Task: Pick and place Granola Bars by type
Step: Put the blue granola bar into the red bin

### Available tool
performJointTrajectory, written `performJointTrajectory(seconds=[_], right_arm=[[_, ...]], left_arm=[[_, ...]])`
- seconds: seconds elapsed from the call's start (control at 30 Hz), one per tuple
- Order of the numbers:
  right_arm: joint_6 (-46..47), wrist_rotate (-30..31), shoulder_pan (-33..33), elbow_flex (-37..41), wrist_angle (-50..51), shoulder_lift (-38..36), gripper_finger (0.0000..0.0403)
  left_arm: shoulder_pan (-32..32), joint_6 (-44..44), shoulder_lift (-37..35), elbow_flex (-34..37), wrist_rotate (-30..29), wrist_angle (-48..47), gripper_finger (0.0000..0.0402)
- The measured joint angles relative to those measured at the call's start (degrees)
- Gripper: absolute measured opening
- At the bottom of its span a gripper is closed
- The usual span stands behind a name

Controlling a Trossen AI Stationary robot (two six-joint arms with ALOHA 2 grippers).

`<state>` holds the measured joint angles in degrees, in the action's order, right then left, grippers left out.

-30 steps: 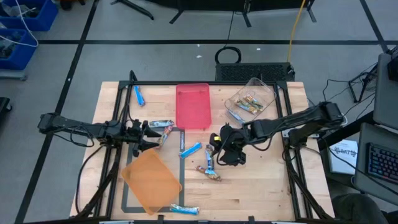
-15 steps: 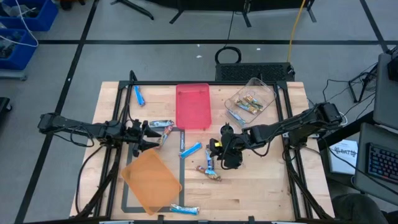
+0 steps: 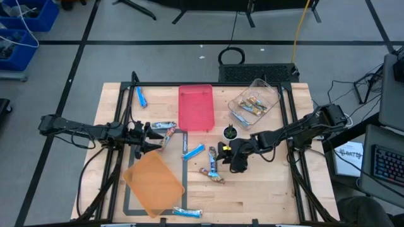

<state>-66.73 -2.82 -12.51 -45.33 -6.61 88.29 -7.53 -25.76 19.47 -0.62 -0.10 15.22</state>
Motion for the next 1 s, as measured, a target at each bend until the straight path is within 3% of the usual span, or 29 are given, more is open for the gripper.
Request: performJointTrajectory(seconds=[0.67, 1.0], right_arm=[[-0.1, -0.2, -1.2, 1.8, -9.9, 7.1, 0.0196], [-3.0, -0.2, -1.2, -0.6, -9.5, 10.5, 0.0196]], left_arm=[[0.0, 0.0, 0.0, 0.0, 0.0, 0.0, 0.0257], [0.0, 0.0, 0.0, 0.0, 0.0, -0.1, 0.0258]])
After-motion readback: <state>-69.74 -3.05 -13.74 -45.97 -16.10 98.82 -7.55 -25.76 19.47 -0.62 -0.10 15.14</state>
